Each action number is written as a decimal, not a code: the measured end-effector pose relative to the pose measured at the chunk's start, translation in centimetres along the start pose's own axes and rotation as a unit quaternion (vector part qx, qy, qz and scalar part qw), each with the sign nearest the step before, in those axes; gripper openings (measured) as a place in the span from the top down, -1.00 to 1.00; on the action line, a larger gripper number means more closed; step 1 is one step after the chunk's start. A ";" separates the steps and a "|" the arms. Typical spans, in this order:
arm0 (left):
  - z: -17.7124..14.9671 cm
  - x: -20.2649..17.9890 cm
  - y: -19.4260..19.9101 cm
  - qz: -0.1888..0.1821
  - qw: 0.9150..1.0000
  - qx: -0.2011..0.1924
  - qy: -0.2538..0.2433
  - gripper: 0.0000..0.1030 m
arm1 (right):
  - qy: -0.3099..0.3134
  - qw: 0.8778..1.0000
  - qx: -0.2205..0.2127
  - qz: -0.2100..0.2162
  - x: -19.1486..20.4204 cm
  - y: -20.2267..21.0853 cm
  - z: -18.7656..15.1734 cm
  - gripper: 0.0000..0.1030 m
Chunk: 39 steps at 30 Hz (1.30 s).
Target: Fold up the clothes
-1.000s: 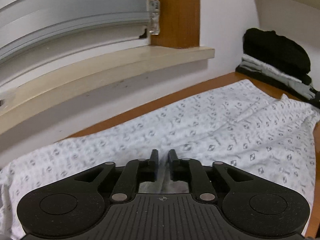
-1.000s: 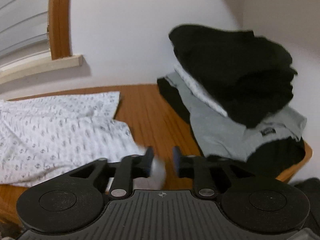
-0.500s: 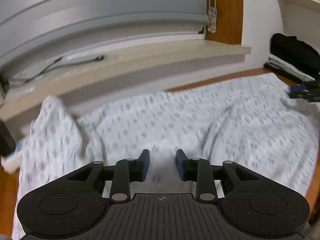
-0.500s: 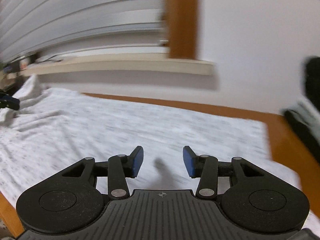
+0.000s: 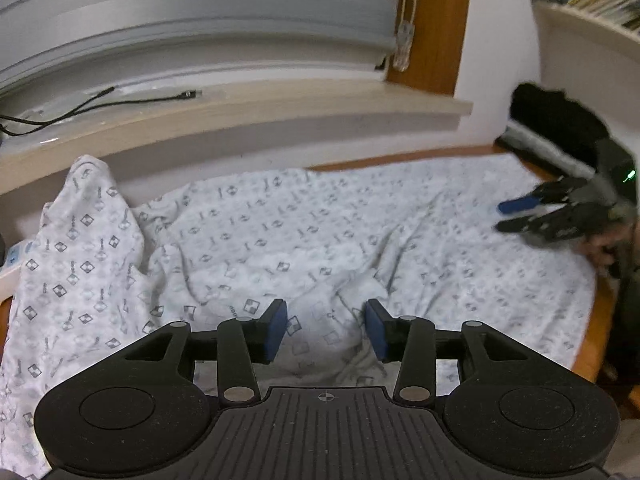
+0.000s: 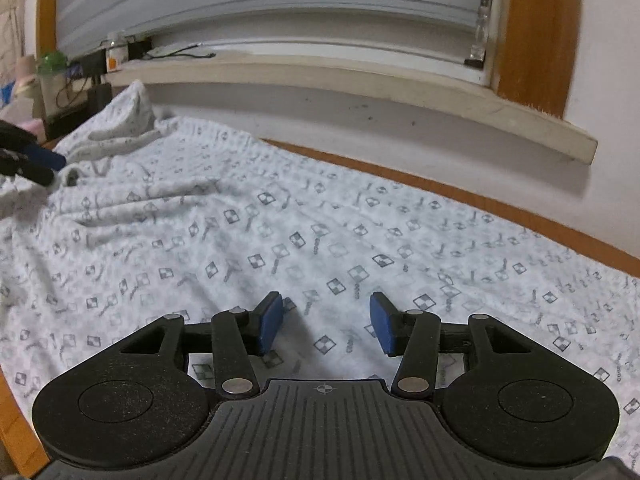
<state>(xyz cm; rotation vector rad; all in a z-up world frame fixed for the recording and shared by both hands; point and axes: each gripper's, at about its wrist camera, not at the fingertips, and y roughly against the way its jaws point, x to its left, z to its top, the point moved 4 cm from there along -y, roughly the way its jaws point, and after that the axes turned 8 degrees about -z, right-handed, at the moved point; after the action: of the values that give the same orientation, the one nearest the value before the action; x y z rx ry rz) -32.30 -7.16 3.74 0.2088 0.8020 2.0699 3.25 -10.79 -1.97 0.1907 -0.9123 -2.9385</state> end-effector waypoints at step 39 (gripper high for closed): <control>-3.8 8.2 4.4 0.157 0.986 -0.041 0.040 -0.20 | -0.009 1.000 0.010 0.014 -0.4 0.5 -0.7 -0.35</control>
<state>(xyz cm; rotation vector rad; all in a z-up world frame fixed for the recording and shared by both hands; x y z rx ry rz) -41.81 -4.26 2.34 0.2188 0.7673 2.4159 3.77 -11.57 -2.24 0.1500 -0.9396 -2.9109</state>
